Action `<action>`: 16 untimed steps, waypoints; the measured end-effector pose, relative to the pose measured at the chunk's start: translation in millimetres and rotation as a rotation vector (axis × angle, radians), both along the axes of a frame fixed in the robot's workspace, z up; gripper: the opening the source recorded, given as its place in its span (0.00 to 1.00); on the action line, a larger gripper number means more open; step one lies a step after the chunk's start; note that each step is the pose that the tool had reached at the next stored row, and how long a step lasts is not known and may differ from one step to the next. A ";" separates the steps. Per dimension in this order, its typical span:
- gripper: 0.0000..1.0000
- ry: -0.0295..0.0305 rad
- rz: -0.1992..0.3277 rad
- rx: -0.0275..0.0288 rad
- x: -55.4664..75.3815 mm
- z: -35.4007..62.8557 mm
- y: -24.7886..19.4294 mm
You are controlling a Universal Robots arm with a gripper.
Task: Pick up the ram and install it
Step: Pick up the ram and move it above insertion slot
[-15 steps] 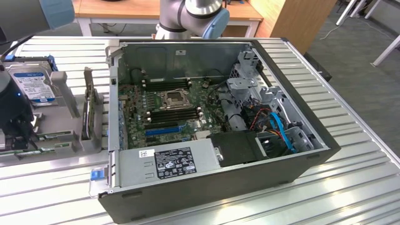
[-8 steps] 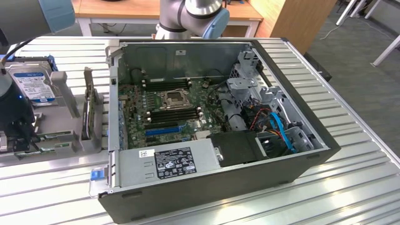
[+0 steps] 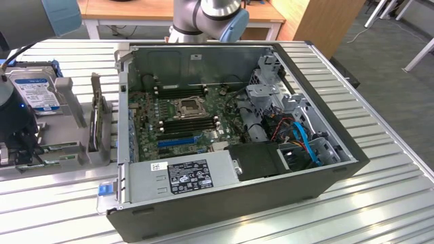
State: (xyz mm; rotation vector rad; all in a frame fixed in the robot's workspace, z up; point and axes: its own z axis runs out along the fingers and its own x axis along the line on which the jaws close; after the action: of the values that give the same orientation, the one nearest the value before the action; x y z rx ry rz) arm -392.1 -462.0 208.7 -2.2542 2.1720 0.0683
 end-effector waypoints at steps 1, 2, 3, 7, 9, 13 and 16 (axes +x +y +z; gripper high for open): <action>0.29 0.0003 0.000 0.0000 0.7 0.0 -0.1; 0.29 0.0008 0.000 -0.0001 1.4 0.1 -0.1; 0.29 0.0012 0.000 -0.0002 2.2 0.1 -0.1; 0.29 0.0035 0.000 -0.0002 6.5 0.1 -0.3; 0.29 0.0051 0.000 -0.0002 9.4 0.1 -0.4; 0.29 0.0078 0.000 -0.0002 15.0 0.1 -0.6; 0.29 0.0091 0.000 -0.0002 18.6 0.2 -0.7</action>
State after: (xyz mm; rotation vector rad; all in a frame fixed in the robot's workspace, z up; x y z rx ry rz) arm -373.5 -462.7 208.8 -2.2586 2.1765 0.0785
